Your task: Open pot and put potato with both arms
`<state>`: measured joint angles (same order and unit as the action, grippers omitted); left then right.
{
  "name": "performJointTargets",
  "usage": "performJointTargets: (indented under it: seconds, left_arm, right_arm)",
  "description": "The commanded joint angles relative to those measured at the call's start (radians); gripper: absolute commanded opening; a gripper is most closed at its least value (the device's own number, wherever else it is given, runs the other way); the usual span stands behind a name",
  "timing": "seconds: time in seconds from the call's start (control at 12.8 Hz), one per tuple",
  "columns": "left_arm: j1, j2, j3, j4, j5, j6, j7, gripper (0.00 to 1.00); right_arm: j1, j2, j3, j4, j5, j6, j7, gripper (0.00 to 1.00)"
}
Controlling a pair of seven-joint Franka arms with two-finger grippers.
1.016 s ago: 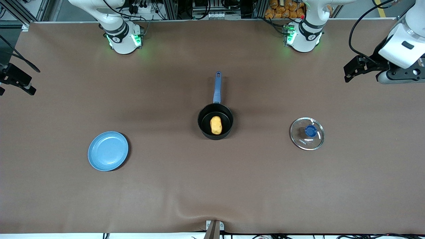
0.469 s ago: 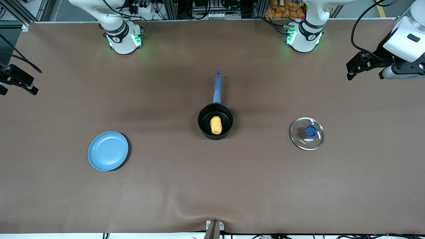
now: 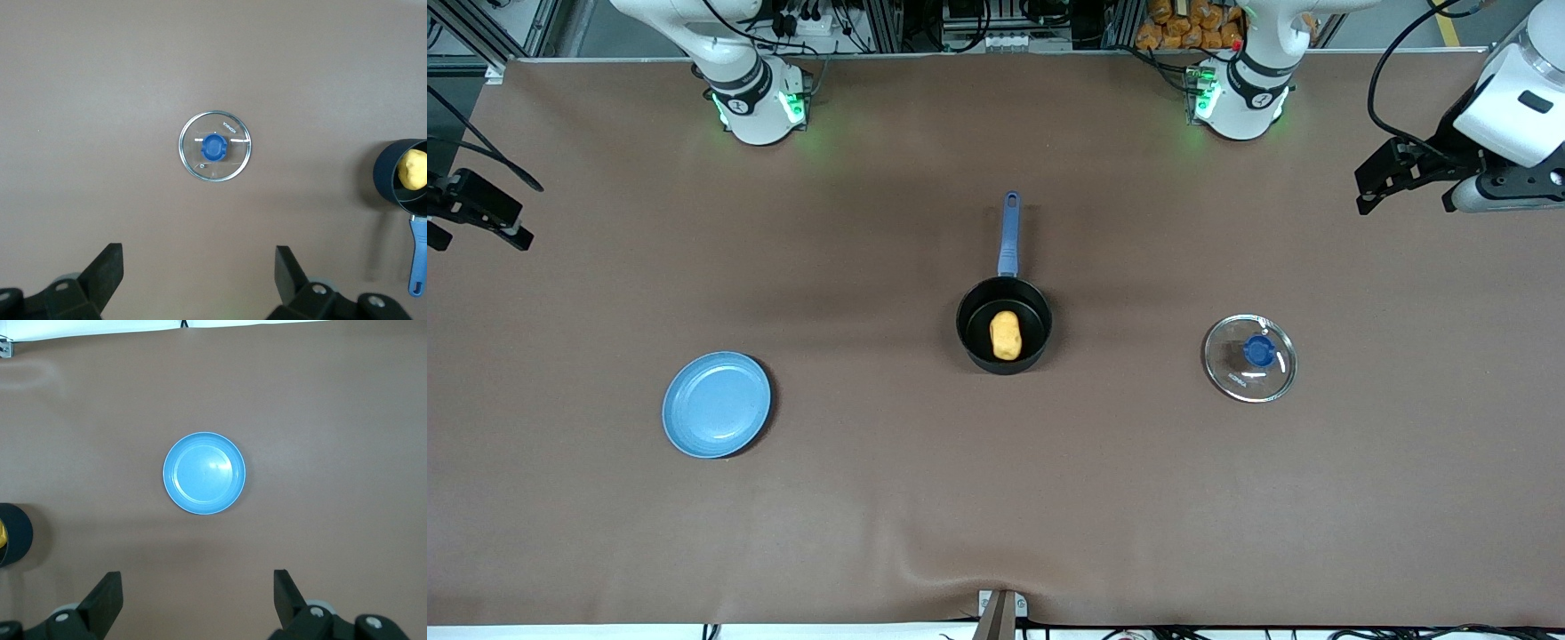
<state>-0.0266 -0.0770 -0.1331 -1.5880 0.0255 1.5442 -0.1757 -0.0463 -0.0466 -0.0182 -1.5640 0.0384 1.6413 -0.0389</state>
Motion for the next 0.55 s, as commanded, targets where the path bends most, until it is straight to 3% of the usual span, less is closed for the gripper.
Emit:
performJointTargets:
  seconds: [0.0, 0.47]
  left_arm:
    - [0.004, -0.001, 0.004, 0.01, 0.008, -0.024, 0.001, 1.0]
    - [0.027, -0.003, 0.004, 0.011, -0.004, -0.038, 0.001, 1.0]
  right_arm:
    - [-0.015, -0.027, 0.021, -0.025, -0.026, 0.002, -0.015, 1.0]
    - [-0.018, -0.025, 0.021, -0.025, -0.028, 0.005, -0.013, 1.0]
